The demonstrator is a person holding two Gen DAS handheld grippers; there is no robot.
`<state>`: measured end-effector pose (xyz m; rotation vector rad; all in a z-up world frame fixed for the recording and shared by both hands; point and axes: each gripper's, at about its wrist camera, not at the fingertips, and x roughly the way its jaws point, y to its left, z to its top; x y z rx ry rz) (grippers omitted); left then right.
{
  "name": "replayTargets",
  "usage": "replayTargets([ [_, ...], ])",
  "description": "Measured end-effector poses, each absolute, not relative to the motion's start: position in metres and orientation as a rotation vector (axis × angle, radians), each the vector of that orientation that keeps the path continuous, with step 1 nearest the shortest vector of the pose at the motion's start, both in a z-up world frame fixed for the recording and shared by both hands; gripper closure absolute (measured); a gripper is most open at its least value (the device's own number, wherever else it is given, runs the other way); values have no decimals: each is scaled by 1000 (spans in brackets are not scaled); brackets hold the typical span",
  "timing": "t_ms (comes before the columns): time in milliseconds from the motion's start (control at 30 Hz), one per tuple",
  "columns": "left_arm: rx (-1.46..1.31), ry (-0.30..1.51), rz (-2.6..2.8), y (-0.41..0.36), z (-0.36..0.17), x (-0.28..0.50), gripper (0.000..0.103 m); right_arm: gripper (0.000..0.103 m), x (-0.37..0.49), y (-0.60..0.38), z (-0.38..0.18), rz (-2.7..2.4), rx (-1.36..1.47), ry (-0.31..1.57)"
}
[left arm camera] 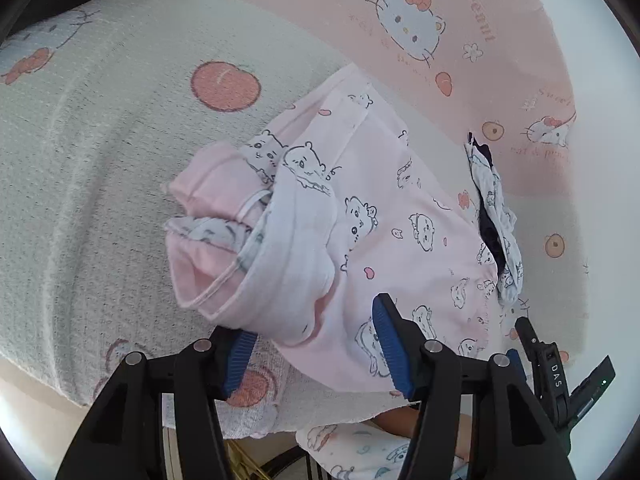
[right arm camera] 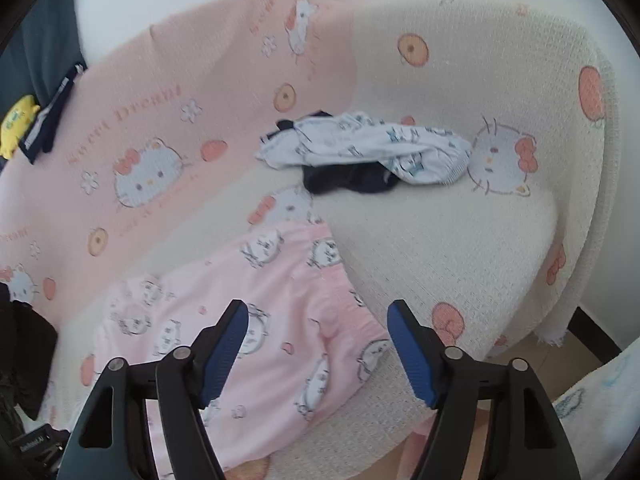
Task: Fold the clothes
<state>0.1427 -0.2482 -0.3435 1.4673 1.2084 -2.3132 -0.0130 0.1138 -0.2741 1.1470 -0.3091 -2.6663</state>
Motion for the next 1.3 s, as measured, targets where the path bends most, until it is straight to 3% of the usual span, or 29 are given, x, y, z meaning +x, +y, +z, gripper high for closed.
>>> replayTargets([
  [133, 1476, 1085, -2336, -246, -330, 150, 49, 31, -6, 96, -259, -2636, 1114, -246],
  [300, 1473, 997, -2347, -252, -316, 158, 49, 30, 0, 68, -246, -2613, 1065, -15],
  [500, 1459, 913, -2359, -259, -302, 150, 49, 30, -5, 49, -245, -2484, 1156, -112],
  [733, 1451, 567, -2430, -256, -279, 124, 49, 30, -29, 3, -232, -2190, 1351, 136],
  [1100, 1488, 253, -2538, -245, -286, 102, 49, 30, -55, -78, -220, -1917, 1231, 463],
  [1200, 1562, 218, -2586, -238, -289, 90, 49, 30, -60, -90, -231, -1882, 1216, 514],
  [1300, 1529, 44, -2543, -230, -289, 78, 49, 30, -65, -93, -247, -1855, 1233, 493],
])
